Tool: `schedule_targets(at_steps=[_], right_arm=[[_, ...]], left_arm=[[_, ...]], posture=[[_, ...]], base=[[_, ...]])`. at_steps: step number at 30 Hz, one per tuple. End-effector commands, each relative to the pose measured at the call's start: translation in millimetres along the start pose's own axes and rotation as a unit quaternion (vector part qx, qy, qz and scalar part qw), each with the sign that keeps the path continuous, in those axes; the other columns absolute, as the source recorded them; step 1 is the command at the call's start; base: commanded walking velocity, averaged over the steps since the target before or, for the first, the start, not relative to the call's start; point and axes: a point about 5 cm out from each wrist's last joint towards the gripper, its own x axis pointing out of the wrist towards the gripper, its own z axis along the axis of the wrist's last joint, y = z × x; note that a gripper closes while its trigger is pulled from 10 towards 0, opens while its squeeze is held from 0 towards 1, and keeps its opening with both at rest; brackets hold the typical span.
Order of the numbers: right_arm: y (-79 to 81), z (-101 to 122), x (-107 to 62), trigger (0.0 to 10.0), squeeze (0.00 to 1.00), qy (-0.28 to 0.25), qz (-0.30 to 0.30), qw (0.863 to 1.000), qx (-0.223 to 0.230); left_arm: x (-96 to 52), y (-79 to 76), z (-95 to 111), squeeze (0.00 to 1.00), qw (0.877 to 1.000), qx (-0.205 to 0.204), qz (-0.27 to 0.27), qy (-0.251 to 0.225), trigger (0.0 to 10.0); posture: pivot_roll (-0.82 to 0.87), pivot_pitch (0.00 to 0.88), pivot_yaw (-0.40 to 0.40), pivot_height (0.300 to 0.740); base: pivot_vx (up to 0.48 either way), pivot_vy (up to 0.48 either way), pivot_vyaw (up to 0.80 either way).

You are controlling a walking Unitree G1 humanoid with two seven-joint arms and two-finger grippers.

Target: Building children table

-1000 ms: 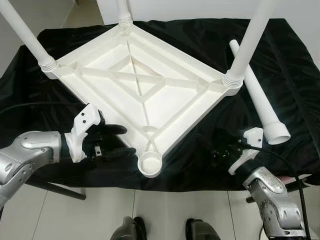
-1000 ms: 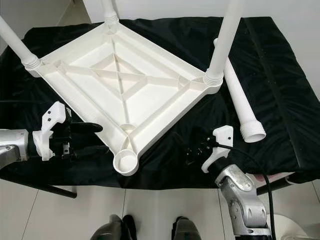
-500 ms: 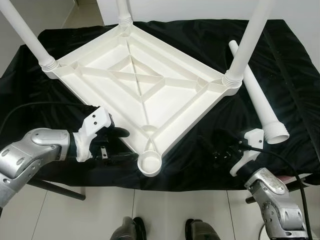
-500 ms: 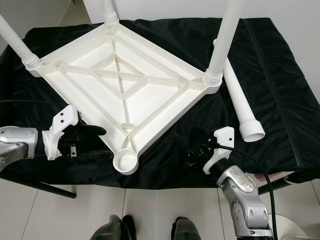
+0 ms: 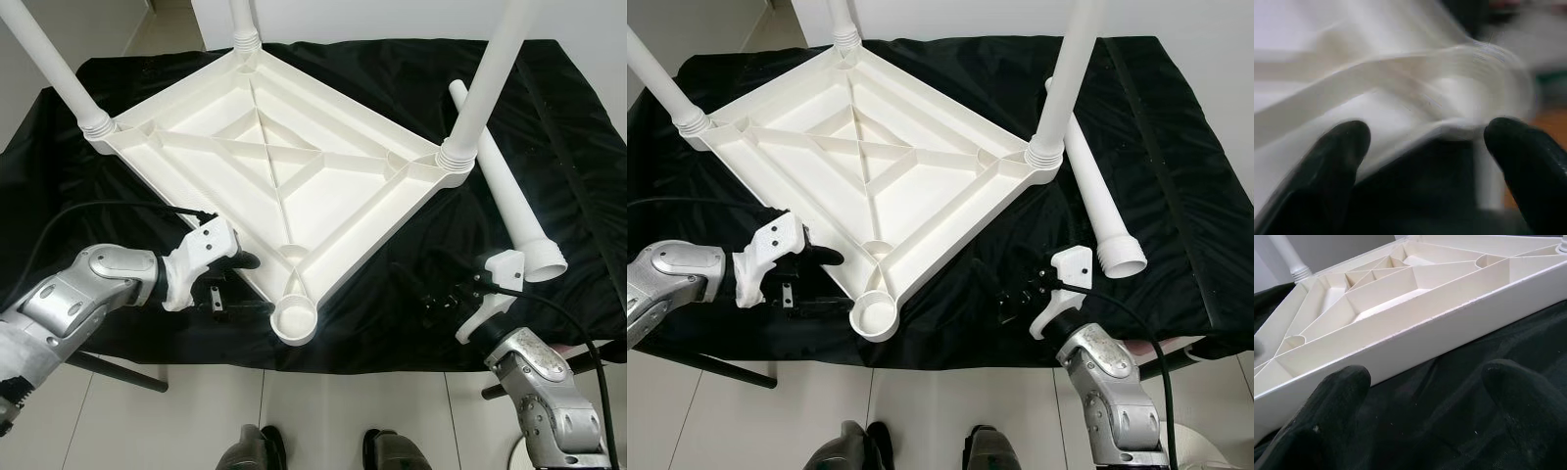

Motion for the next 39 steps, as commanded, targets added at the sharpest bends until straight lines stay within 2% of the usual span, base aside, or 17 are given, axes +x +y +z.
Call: schedule_targets(at_steps=[1, 5, 10, 17, 22, 24, 31, 32, 33, 34, 39], right_arm=[[0.0, -1.5, -3.6, 10.0, 0.00, 0.007, -0.004, 1.000, 0.000], [-0.2, -1.2, -3.7, 10.0, 0.00, 0.007, -0.004, 1.000, 0.000], [-0.5, 0.1, -4.2, 10.0, 0.00, 0.008, -0.006, 1.000, -0.003], [-0.4, 0.0, -3.9, 10.0, 0.00, 0.008, -0.008, 1.000, -0.003], [2.4, -0.9, -3.4, 10.0, 0.00, 0.007, -0.010, 1.000, -0.001], [3.3, -1.7, -3.7, 10.0, 0.00, 0.008, -0.010, 1.000, 0.000], [3.6, -2.4, -3.8, 10.0, 0.00, 0.010, -0.009, 1.000, -0.001], [3.7, -2.5, -3.7, 10.0, 0.00, 0.010, -0.008, 1.000, -0.001], [3.7, -2.5, -2.9, 10.0, 0.00, 0.010, -0.007, 1.000, -0.001], [4.0, -2.7, -2.2, 10.0, 0.00, 0.010, -0.006, 1.000, -0.001], [6.0, -4.3, -1.1, 10.0, 0.00, 0.010, -0.004, 1.000, 0.001]], left_arm=[[7.3, -17.2, -20.4, 0.00, 0.992, -0.006, -0.120, 0.044, 10.0], [7.3, -16.6, -21.3, 0.00, 0.991, -0.006, -0.121, 0.048, 10.0], [9.1, -8.2, -30.7, 0.00, 0.988, 0.018, -0.126, 0.086, 10.0], [11.2, -3.4, -35.7, 0.00, 0.986, 0.031, -0.126, 0.103, 10.0], [16.2, 9.6, -43.9, 0.00, 0.988, 0.035, -0.086, 0.119, 10.0], [16.8, 18.5, -47.7, 0.00, 0.990, 0.025, -0.054, 0.125, 10.0], [15.3, 27.3, -50.7, 0.00, 0.992, 0.008, -0.022, 0.124, 10.0], [13.5, 30.3, -52.0, 0.00, 0.993, 0.000, -0.016, 0.121, 9.3], [9.5, 33.1, -52.4, 0.00, 0.994, -0.017, -0.003, 0.109, 2.1], [5.4, 34.3, -52.3, 0.00, 0.995, -0.029, 0.006, 0.097, 0.0], [-5.7, 37.6, -50.4, 0.00, 0.996, -0.048, 0.047, 0.065, 0.0]], posture=[[-0.19, 0.221, 0.118, 0.740], [-0.19, 0.225, 0.120, 0.740], [-0.19, 0.233, 0.125, 0.740], [-0.19, 0.238, 0.130, 0.740], [-0.19, 0.245, 0.135, 0.740], [-0.19, 0.241, 0.136, 0.740], [-0.19, 0.239, 0.134, 0.740], [-0.19, 0.234, 0.133, 0.740], [-0.19, 0.230, 0.132, 0.740], [-0.18, 0.230, 0.133, 0.740], [-0.17, 0.225, 0.129, 0.740]], base=[[0.000, 0.000, 0.00], [0.000, 0.000, 0.00], [0.000, 0.000, 0.00], [0.000, 0.000, 0.00], [0.000, 0.000, 0.00], [0.000, 0.000, 0.00], [0.000, 0.000, 0.00], [0.000, 0.000, 0.00], [0.000, 0.000, 0.00], [0.000, 0.000, 0.00], [0.000, 0.000, 0.00]])
